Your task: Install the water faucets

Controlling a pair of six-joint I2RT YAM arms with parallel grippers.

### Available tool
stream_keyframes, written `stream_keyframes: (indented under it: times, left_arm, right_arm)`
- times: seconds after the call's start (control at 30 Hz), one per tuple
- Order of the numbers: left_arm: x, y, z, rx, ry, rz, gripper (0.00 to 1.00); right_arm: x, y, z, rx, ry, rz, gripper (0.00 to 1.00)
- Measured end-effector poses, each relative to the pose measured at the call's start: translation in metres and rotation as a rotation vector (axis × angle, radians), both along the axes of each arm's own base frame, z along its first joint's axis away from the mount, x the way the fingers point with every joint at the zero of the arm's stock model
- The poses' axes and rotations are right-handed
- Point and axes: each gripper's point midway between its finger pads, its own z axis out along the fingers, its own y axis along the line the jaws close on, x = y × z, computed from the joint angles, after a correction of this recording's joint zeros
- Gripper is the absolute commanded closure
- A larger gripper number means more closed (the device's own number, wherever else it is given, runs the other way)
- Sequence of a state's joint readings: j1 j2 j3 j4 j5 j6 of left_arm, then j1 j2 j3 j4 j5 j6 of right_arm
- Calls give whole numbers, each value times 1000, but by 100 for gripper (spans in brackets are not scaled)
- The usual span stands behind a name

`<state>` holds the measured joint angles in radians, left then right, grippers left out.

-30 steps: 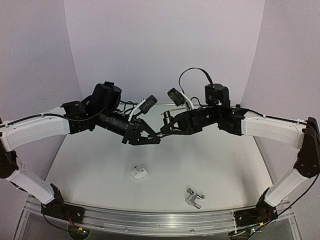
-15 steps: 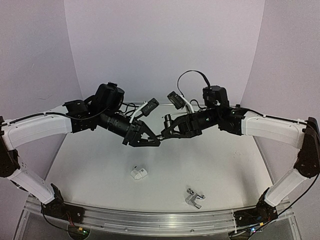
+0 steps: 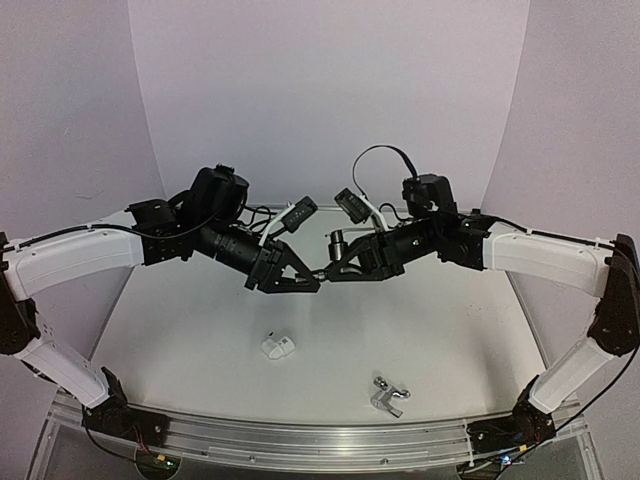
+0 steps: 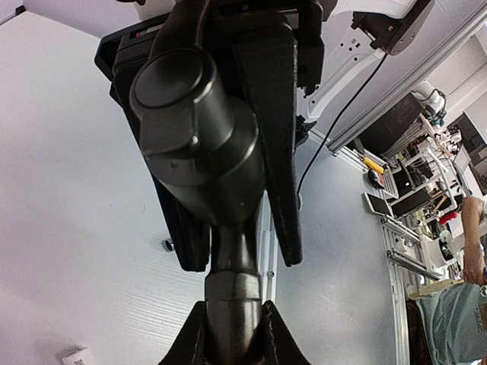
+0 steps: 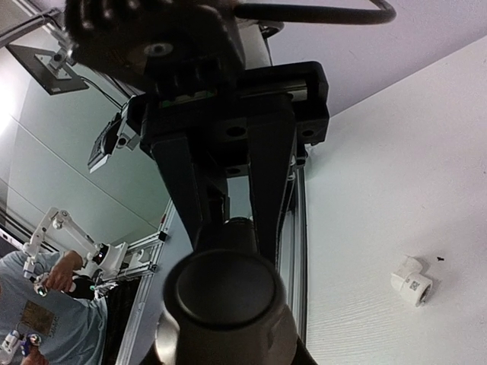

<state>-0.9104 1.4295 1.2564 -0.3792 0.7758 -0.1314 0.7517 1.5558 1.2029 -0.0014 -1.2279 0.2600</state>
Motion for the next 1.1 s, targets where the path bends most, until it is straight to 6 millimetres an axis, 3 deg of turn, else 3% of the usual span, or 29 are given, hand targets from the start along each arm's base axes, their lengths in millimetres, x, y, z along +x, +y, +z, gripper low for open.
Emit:
stream_keyframes:
  times: [0.07,0.1,0.23,0.33,0.47,0.67,0.9,1.1]
  left_arm:
    - [0,0,0,0,0,0,97]
    - [0,0,0,1,0,0,89]
    - [1,0,-1,4,2,8,42]
    - [5,0,-2,10,-11,31,21]
    - [14,4,-6,44,-30,92,11]
    - [21,27,-29,128,-29,224,5]
    - [30,66,-101,393,36,398,4]
    - [24,83,-165,636,-3,429,6]
  right_arm:
    - [0,0,0,-1,-2,-2,100]
    - [1,0,0,-2,-2,-4,100]
    - [2,0,-1,-7,-4,-11,100]
    - [5,0,-4,-24,3,-29,100]
    - [17,-6,-7,-42,13,-72,100]
    - [57,-29,-18,-73,17,-215,100]
    - [84,-61,-45,-142,46,-366,100]
    - [94,-70,-53,-163,53,-411,100]
